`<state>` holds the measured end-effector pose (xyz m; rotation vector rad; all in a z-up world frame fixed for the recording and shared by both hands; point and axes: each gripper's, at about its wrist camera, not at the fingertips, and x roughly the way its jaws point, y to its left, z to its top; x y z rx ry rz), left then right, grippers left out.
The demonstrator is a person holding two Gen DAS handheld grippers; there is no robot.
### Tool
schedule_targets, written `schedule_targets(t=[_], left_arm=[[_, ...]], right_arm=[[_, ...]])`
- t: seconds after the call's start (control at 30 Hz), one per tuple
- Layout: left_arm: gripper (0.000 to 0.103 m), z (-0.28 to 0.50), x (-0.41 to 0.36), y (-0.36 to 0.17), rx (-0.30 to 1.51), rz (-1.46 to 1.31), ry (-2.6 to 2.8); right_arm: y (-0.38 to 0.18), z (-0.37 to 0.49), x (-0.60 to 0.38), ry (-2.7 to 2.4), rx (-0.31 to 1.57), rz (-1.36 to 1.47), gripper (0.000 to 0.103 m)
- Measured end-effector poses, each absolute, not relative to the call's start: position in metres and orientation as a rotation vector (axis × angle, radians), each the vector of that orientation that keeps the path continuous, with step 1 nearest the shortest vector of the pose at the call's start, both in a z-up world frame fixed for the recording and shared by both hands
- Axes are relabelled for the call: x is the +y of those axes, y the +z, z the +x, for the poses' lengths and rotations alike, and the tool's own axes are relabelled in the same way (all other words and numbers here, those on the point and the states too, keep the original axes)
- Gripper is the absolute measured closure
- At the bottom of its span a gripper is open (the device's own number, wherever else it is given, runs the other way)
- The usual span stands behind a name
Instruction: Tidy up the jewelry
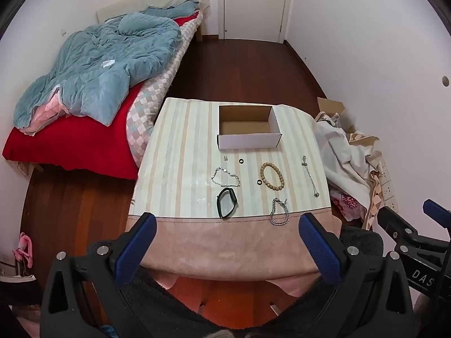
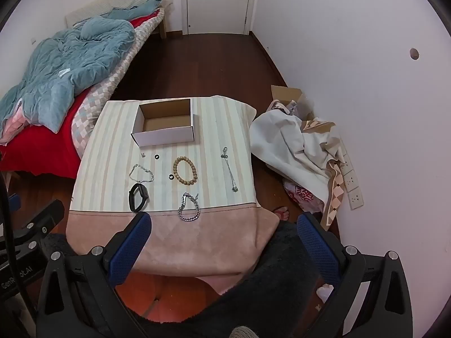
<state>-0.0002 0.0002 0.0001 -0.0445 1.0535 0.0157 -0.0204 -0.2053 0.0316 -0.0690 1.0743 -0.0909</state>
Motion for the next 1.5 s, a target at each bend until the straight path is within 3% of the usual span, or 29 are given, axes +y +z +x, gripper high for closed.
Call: schedule_targets(t=[1.5], left_arm=[[0.0,-0.005,-0.005,0.002,1.058,-0.041,-0.003]], right_arm=[[0.042,-0.025,-0.212,-0.104,1.061,-0.091,0.0]])
